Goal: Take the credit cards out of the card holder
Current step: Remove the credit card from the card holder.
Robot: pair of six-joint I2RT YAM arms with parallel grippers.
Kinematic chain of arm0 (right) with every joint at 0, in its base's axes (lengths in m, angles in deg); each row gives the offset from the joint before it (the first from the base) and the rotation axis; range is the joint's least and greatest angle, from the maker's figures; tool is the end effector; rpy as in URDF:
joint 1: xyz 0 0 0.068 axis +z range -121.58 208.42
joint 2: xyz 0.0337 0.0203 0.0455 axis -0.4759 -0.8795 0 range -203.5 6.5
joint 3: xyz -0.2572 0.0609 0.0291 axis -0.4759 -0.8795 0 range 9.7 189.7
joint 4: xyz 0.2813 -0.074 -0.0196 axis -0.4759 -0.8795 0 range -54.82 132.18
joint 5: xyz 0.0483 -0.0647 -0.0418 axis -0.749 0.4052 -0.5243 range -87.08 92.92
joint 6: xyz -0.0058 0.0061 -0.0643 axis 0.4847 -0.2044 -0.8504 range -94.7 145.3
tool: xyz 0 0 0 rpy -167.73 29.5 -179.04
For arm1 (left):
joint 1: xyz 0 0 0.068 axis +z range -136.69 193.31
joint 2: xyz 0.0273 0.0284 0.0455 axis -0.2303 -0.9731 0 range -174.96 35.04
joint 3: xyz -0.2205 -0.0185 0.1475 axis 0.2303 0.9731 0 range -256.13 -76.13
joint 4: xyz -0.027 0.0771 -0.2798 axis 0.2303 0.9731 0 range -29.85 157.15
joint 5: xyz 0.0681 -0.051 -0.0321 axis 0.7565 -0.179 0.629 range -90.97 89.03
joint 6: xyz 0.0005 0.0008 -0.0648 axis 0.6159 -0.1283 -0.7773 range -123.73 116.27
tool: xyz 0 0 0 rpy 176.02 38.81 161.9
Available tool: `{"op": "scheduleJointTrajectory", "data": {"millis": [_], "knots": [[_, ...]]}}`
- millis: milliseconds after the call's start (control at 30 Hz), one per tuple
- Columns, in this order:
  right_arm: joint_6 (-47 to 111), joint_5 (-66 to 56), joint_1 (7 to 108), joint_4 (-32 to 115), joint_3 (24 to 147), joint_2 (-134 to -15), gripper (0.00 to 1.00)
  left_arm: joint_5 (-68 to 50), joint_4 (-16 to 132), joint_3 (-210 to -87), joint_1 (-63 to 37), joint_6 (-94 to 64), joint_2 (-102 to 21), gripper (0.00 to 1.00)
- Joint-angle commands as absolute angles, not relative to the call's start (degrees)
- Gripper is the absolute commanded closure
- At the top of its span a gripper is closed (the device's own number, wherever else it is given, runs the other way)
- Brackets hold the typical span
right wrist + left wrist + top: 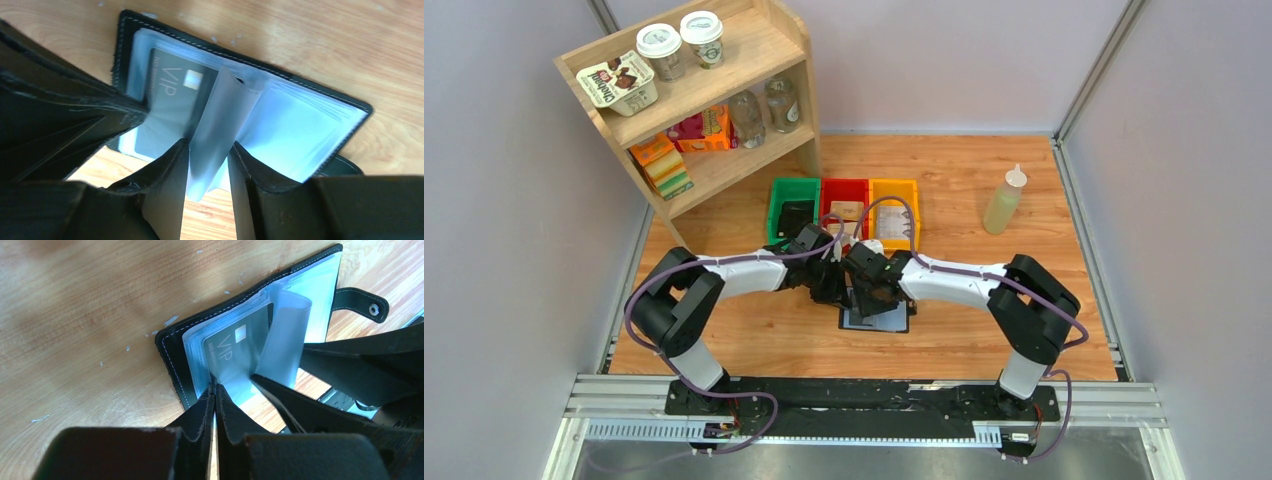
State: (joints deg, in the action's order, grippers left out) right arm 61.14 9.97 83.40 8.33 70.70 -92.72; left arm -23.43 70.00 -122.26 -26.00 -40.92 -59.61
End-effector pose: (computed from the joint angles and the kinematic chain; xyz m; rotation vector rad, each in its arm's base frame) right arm 0.2083 0.2863 0.1247 -0.4435 2.7938 0.1954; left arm 0.2450 -0.2255 0.0990 0.2093 2.7964 -0.9274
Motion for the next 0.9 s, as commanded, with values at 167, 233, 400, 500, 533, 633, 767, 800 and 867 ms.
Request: {"op": "scheduleJointTrajectory", "data": {"millis": [167, 233, 400, 500, 533, 633, 767, 800, 867], "knots": [[63.4, 25.1, 83.2, -3.3, 73.8, -90.7, 0.55, -20.7, 73.7, -122.4, -26.6, -39.4, -63.0, 0.92], [63.4, 27.2, 83.1, -4.7, 73.8, -90.3, 0.5, -20.7, 73.9, -122.5, -26.6, -39.1, -62.9, 0.92], [65.2, 31.0, 81.2, -8.1, 71.7, -87.0, 0.45, -20.0, 74.0, -122.4, -26.6, -39.0, -61.5, 0.93], [65.8, 30.9, 80.4, -7.5, 70.6, -83.2, 0.45, -19.8, 74.0, -122.3, -26.6, -38.8, -60.8, 0.93], [65.1, 29.7, 80.4, -6.3, 70.4, -81.7, 0.46, -19.8, 73.9, -122.2, -26.6, -38.8, -60.7, 0.93], [62.1, 24.4, 80.4, 1.4, 68.1, -75.7, 0.47, -20.0, 73.8, -122.2, -26.6, -38.7, -60.8, 0.93], [59.3, 15.5, 80.4, 13.7, 63.6, -69.0, 0.5, -20.0, 73.8, -122.2, -26.6, -38.7, -60.7, 0.93], [58.7, 13.1, 80.1, 16.7, 62.4, -68.0, 0.5, -20.0, 73.8, -122.3, -26.6, -38.7, -60.7, 0.93], [59.4, 8.0, 78.4, 19.8, 61.3, -68.1, 0.52, -19.9, 73.8, -122.2, -26.6, -38.7, -60.4, 0.93]]}}
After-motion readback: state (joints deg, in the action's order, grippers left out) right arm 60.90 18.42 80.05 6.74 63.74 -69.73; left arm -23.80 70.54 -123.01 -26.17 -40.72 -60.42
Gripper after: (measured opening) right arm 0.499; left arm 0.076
